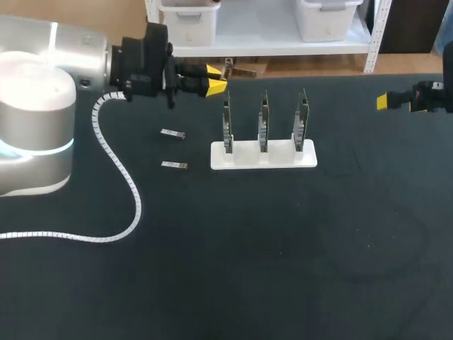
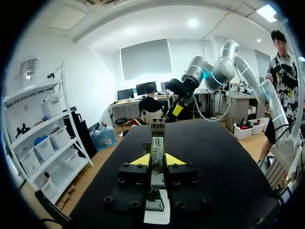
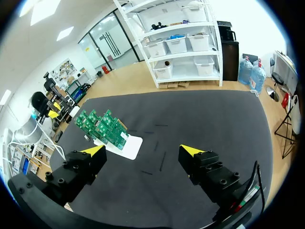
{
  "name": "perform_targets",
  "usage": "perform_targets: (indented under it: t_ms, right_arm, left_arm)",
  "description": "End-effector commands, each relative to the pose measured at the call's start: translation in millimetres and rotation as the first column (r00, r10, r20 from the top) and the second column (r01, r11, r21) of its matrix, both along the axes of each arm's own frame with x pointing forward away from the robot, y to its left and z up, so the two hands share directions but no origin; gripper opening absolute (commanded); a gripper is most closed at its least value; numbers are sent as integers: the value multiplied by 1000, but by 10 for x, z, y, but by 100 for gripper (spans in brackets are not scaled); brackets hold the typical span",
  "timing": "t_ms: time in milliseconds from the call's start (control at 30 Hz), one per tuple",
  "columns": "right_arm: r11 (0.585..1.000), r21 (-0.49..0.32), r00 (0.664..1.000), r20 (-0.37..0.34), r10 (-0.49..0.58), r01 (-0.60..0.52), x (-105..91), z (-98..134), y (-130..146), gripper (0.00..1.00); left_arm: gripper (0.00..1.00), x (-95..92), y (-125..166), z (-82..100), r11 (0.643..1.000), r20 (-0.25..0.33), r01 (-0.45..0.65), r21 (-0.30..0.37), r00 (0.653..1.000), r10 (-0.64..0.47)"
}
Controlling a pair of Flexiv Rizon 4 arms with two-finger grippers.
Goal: Pick up the optical module with the left hand, and insert it into the network port with the right hand.
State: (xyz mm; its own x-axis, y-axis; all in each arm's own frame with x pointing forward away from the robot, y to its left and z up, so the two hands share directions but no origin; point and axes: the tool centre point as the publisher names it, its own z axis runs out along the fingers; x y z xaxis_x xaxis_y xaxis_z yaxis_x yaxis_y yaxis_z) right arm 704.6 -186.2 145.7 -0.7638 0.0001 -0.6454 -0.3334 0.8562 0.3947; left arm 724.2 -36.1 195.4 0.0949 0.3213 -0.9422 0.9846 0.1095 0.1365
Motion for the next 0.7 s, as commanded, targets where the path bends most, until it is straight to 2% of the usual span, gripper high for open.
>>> perform_targets:
  t_ms: [33,400,700]
  right_arm:
    - [1000,-3,1000,-1,-2,2,-9,10,1,100]
    - [1000,-3,1000,-1,-2,2,-9,10,1,100]
    - [1000,-3,1000,-1,-2,2,-9,10,1,100]
  left_arm:
    - [0,34,-42,-54,1000,-8,4,-14,1000,-4]
    - [0,144,-59,-186,991,-44,2,-131,999,-7]
    - [0,182,-68,-226,992,-48,22,-125,998,-28]
